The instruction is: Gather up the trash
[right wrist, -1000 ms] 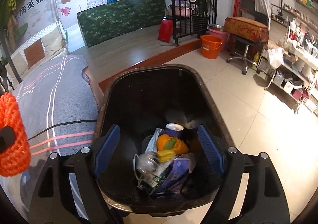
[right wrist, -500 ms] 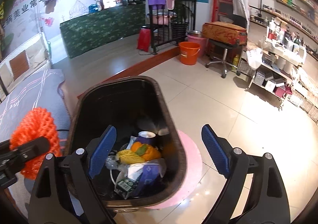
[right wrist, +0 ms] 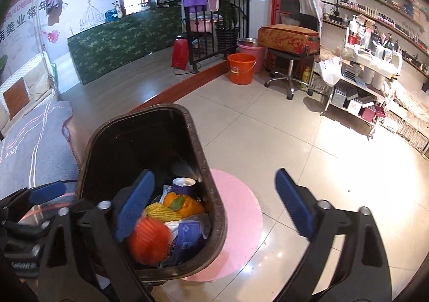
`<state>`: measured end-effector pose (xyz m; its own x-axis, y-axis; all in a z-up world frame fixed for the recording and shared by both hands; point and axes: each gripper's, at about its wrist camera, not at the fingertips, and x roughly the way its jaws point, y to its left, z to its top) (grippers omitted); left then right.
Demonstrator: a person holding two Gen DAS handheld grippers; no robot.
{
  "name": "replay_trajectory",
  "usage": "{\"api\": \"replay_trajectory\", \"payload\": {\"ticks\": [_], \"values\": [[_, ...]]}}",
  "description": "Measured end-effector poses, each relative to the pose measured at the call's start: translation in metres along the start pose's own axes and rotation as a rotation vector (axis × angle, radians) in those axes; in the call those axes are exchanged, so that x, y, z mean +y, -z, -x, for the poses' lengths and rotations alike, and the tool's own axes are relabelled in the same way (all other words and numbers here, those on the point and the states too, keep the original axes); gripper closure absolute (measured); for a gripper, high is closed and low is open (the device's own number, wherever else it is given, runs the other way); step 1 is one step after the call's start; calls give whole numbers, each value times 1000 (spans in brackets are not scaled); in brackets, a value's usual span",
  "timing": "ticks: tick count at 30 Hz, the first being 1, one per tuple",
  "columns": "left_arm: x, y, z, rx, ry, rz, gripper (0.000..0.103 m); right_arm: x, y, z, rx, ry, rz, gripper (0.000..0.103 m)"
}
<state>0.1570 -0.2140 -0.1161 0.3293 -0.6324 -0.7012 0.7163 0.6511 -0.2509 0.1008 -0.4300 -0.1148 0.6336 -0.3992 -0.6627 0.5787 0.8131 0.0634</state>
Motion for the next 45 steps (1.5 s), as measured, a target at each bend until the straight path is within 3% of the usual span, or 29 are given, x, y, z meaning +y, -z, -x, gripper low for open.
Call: {"api": "replay_trajectory", "payload": {"ticks": [5, 10, 16, 21, 27, 33, 36, 39, 45], "values": [[2, 4, 22, -30, -18, 2, 6, -8, -3, 8, -41, 67, -35, 6], [11, 9, 63, -123, -81, 2, 6, -4, -9, 18, -57, 112, -35, 6], [33, 23, 119, -259, -262, 43, 6, 33, -3, 52, -132, 26, 18, 6], [54, 39, 159, -324, -346, 135, 6, 71, 4, 85, -185, -64, 42, 6], [53, 63, 195, -376, -453, 153, 6, 114, 27, 121, -250, -124, 98, 6], [50, 79, 225, -422, -529, 189, 6, 140, 54, 157, -320, -170, 131, 6], [49, 89, 237, -443, -549, 198, 6, 144, 72, 179, -398, -225, 122, 6], [47, 99, 244, -459, -583, 221, 6, 151, 83, 197, -454, -225, 161, 6], [38, 119, 254, -484, -633, 247, 6, 147, 91, 215, -431, -277, 159, 6]]}}
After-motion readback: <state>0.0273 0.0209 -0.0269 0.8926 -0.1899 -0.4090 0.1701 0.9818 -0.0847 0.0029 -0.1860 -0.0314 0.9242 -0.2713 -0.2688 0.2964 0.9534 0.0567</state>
